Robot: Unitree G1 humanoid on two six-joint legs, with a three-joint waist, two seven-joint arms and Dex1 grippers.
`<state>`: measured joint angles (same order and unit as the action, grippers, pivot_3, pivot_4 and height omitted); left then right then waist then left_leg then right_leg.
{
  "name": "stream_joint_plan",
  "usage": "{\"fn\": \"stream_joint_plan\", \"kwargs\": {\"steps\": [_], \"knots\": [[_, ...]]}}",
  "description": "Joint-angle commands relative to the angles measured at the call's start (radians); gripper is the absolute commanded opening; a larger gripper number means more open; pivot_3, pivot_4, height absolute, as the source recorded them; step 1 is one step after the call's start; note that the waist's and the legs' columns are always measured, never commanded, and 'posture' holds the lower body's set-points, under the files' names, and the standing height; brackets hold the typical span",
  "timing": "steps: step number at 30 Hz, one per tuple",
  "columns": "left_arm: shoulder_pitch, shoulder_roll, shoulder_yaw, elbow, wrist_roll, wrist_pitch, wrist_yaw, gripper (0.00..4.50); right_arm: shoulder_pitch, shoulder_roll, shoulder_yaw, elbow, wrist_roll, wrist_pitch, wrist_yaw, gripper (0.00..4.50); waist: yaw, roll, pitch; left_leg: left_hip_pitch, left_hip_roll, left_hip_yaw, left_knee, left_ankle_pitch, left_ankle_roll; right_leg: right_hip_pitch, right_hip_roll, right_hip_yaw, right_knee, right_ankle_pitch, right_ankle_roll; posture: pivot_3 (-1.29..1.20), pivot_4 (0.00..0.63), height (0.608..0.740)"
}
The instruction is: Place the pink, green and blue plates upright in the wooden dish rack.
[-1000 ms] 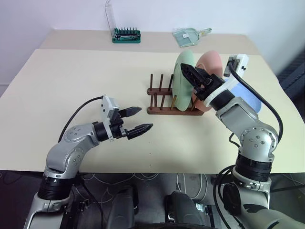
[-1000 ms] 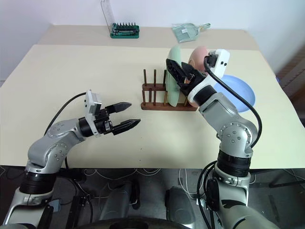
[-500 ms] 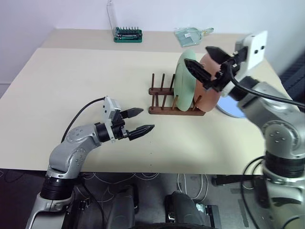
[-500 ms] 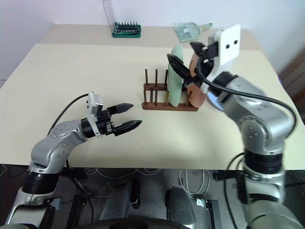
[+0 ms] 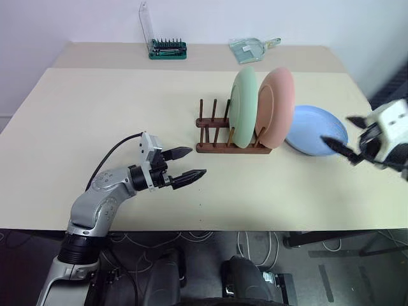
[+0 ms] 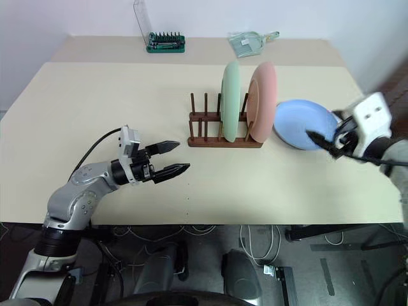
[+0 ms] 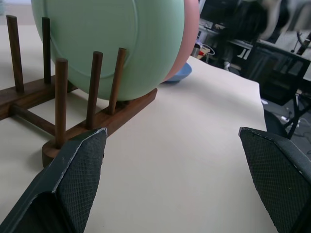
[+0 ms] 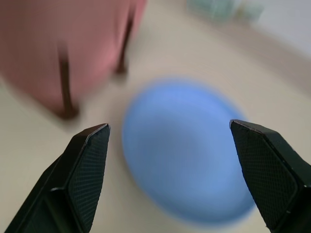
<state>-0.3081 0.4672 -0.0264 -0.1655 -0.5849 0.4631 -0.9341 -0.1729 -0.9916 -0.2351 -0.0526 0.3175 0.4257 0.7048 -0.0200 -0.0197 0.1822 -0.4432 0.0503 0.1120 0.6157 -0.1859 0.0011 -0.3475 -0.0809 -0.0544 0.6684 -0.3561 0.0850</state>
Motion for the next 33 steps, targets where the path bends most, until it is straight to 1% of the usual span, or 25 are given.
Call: {"fn": "stream_joint_plan", "kwargs": {"steps": [1,3,6,9,10,12,13,14,15,16,18,22,25,28,30,33], "knots": [[-0.019,-0.005,-0.003,-0.015,0.007,-0.023,-0.011,4.50,-0.067,0.037,0.119,0.123,-0.147,-0.123,-0.022,4.02,0.001,0.000,0.000,0.000,0.000,0.000,0.000,0.000,0.000,0.000,0.000,0.000,0.000,0.000,0.000,0.00,0.150,0.732],[-0.020,-0.004,-0.001,-0.030,0.002,-0.010,-0.003,4.50,-0.111,0.073,0.172,0.209,-0.206,-0.182,-0.040,4.02,0.002,0.001,0.000,0.000,0.000,0.000,0.000,0.000,-0.001,0.000,0.000,0.000,0.000,0.000,0.000,0.00,0.150,0.732],[-0.020,-0.003,0.004,-0.057,-0.008,0.013,0.014,4.50,-0.179,0.139,0.204,0.331,-0.236,-0.235,-0.053,4.02,0.006,0.001,0.000,-0.001,0.000,0.000,0.000,0.001,-0.001,0.000,0.000,0.000,0.000,0.000,0.000,0.00,0.150,0.732],[-0.018,-0.005,0.008,-0.072,-0.011,0.026,0.027,4.50,-0.218,0.164,0.245,0.432,-0.307,-0.305,-0.080,3.28,0.006,0.001,0.000,0.000,0.000,0.000,0.001,0.001,-0.001,0.001,0.000,0.000,0.000,0.000,0.000,0.00,0.150,0.732],[-0.016,-0.005,0.010,-0.077,-0.010,0.029,0.032,4.50,-0.227,0.170,0.248,0.453,-0.316,-0.318,-0.084,2.84,0.006,0.001,0.000,0.000,0.000,0.000,0.001,0.001,-0.001,0.001,0.000,0.000,-0.001,0.000,0.000,0.00,0.150,0.732],[-0.011,-0.004,0.014,-0.087,-0.011,0.037,0.039,4.50,-0.236,0.177,0.248,0.473,-0.326,-0.338,-0.086,1.76,0.006,0.001,0.000,0.001,0.000,0.000,0.002,0.001,-0.001,0.003,0.000,0.000,-0.001,0.000,0.000,0.00,0.150,0.732],[-0.008,-0.002,0.017,-0.096,-0.014,0.043,0.044,4.50,-0.237,0.179,0.247,0.472,-0.331,-0.346,-0.087,1.32,0.007,0.001,0.000,0.001,0.000,-0.001,0.002,0.001,-0.001,0.003,0.000,-0.001,-0.001,0.000,0.000,0.00,0.150,0.732],[-0.006,0.000,0.019,-0.107,-0.018,0.050,0.050,4.50,-0.236,0.181,0.240,0.466,-0.333,-0.348,-0.094,0.68,0.007,0.001,0.000,0.001,0.000,-0.001,0.002,0.001,-0.001,0.003,0.000,-0.001,-0.001,0.000,0.000,0.00,0.150,0.732],[-0.004,0.001,0.020,-0.117,-0.021,0.057,0.056,4.50,-0.232,0.181,0.233,0.455,-0.337,-0.347,-0.102,0.20,0.007,0.001,0.000,0.001,0.000,-0.001,0.002,0.001,-0.001,0.003,0.000,-0.001,-0.001,0.000,0.000,0.00,0.150,0.732],[-0.003,0.001,0.021,-0.125,-0.024,0.064,0.061,4.50,-0.226,0.178,0.224,0.441,-0.342,-0.346,-0.114,0.04,0.007,0.001,0.000,0.001,0.000,-0.001,0.002,0.001,-0.001,0.003,0.000,-0.001,-0.001,0.000,0.000,0.00,0.150,0.732],[-0.002,0.003,0.023,-0.143,-0.029,0.077,0.071,4.50,-0.206,0.166,0.199,0.393,-0.363,-0.331,-0.158,0.04,0.008,0.001,0.000,0.001,0.000,-0.002,0.002,0.001,-0.001,0.004,0.000,-0.001,-0.002,0.000,0.000,0.00,0.150,0.732],[-0.006,0.014,0.026,-0.163,-0.031,0.091,0.087,4.50,-0.178,0.137,0.108,0.240,-0.417,-0.263,-0.285,0.04,0.008,0.002,0.001,0.001,0.000,-0.002,0.002,0.001,-0.001,0.004,0.000,-0.001,-0.002,0.000,0.000,0.00,0.150,0.732],[-0.022,0.013,0.023,-0.165,-0.030,0.097,0.095,4.50,-0.202,0.113,0.015,0.100,-0.450,-0.226,-0.365,0.04,0.006,0.007,0.002,0.001,0.000,-0.002,0.002,0.001,-0.001,0.004,0.000,-0.001,-0.001,0.000,0.000,0.00,0.150,0.732],[-0.042,0.005,0.010,-0.155,-0.027,0.101,0.097,4.50,-0.303,0.087,-0.035,-0.006,-0.451,-0.211,-0.399,0.04,0.001,0.009,0.003,0.001,0.000,-0.002,0.002,0.001,-0.002,0.003,0.001,-0.001,-0.001,0.000,0.000,0.00,0.150,0.732],[-0.057,0.001,0.002,-0.136,-0.015,0.090,0.091,4.50,-0.401,0.102,-0.031,-0.085,-0.399,-0.209,-0.374,0.04,-0.001,0.010,0.002,0.001,0.000,-0.001,0.001,0.001,-0.002,0.002,0.001,-0.001,0.000,0.000,0.000,0.00,0.150,0.732],[-0.078,0.003,0.005,-0.117,0.006,0.076,0.099,4.50,-0.518,0.178,0.007,-0.221,-0.240,-0.128,-0.288,0.04,0.001,0.009,0.002,0.001,0.001,-0.002,0.000,0.002,-0.003,0.002,0.002,-0.001,0.000,0.000,0.000,0.00,0.150,0.732]]}}
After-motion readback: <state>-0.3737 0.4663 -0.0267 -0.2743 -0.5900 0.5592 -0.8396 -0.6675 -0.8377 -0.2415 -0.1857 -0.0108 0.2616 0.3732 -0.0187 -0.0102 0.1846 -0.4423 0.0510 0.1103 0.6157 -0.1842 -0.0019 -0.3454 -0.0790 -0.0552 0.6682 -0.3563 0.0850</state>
